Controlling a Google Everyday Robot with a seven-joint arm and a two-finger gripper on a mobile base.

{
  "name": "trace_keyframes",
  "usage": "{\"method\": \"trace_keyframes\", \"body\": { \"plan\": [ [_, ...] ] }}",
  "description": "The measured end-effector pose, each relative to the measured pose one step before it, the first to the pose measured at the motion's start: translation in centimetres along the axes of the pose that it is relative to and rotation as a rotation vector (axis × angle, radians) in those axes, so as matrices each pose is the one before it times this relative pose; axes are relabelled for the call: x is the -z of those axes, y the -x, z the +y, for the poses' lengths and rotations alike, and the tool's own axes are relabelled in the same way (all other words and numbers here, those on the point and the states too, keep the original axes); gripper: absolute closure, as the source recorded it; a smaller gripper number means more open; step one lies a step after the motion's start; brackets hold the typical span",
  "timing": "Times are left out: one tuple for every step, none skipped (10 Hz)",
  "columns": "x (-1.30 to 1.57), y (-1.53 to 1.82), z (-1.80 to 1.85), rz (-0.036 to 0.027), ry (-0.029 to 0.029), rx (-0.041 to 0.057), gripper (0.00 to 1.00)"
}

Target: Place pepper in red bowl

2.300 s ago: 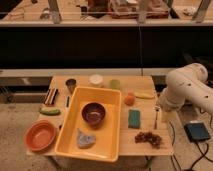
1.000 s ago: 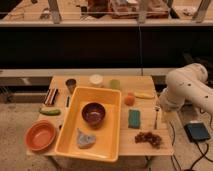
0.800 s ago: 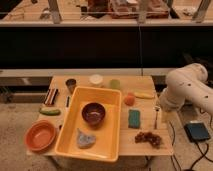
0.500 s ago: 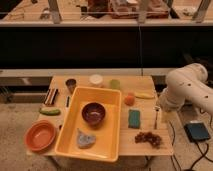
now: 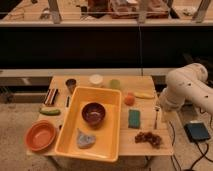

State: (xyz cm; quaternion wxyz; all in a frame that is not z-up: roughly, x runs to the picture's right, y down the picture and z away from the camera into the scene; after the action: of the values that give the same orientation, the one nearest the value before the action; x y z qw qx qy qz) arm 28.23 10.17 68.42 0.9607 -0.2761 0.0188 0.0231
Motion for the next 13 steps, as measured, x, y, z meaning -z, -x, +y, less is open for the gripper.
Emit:
{"method": "trace_keyframes", "body": {
  "plan": [
    [0.707,0.622,-0.873,0.00291,-0.01637,-0.01088,0.35],
    [0.816,0.900,-1.096,-0.00414,-0.01343,-0.00392,0.35],
    [1.710,1.610,-2.266,-0.00609,-0.02923,0.00743,0.35],
    [1.884,1.794,-2.249,-0.00346,-0.02298,0.01683,0.35],
    [1.575,1.985,-1.559,-0.02014,-0.01144,0.01408,0.35],
    [1.906,3.407,-1.790,-0.04694,-0.00350,0.02721,0.35],
    [0.935,2.171,-1.426,-0.03382,-0.00370,0.01426,0.35],
    [0.352,2.401,-1.261,-0.04320,0.00682,0.01456,0.35],
    [-0.202,2.861,-1.191,-0.05768,0.01266,0.01772,0.35],
    [-0.823,2.616,-0.738,-0.07630,0.02087,0.01892,0.35],
    [-1.068,1.862,-0.246,-0.06141,0.02217,0.02597,0.35],
    [-0.560,0.945,-0.160,-0.03269,0.01082,0.01489,0.35],
    [-0.111,0.211,-0.020,-0.00778,0.00259,0.00324,0.35]
  ]
}}
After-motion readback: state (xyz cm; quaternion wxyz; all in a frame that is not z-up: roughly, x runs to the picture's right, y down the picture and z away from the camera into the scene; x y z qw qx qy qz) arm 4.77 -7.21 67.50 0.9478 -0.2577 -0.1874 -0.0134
